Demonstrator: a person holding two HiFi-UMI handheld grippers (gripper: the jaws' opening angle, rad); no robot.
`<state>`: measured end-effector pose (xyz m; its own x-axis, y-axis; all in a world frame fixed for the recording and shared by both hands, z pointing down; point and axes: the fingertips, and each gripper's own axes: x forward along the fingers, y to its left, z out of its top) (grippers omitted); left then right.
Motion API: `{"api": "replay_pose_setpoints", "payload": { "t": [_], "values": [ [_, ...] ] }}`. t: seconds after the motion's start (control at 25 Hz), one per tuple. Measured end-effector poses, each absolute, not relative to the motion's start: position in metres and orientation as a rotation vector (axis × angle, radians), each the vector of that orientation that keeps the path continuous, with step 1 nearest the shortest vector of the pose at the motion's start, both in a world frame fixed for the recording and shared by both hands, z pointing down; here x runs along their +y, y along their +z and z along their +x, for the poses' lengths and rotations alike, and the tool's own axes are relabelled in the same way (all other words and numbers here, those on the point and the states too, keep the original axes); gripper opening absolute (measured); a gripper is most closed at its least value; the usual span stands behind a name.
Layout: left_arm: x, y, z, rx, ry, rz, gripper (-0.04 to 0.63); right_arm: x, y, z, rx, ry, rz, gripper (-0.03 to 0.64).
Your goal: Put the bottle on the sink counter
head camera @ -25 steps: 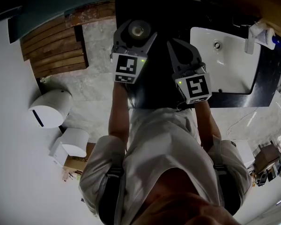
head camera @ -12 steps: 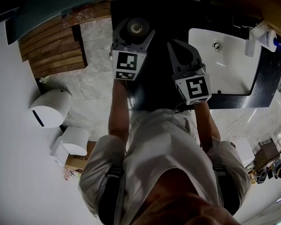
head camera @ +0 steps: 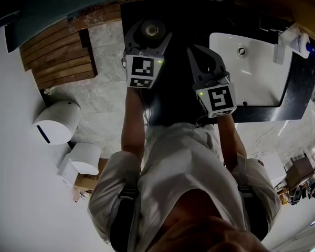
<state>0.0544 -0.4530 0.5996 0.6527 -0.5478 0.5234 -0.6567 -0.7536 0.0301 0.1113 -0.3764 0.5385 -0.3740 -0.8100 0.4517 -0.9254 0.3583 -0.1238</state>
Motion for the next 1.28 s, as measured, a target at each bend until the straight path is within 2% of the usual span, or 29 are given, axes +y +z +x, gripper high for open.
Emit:
{"api": "replay_pose_setpoints", "payload": {
  "t": [1.28],
  "values": [
    [-0.452,0.610,0.057,-0.980,0.803,2.648,0.330,-0.354,0.519,0.103,-2.333,0.467,1.540,-0.002]
  ]
}}
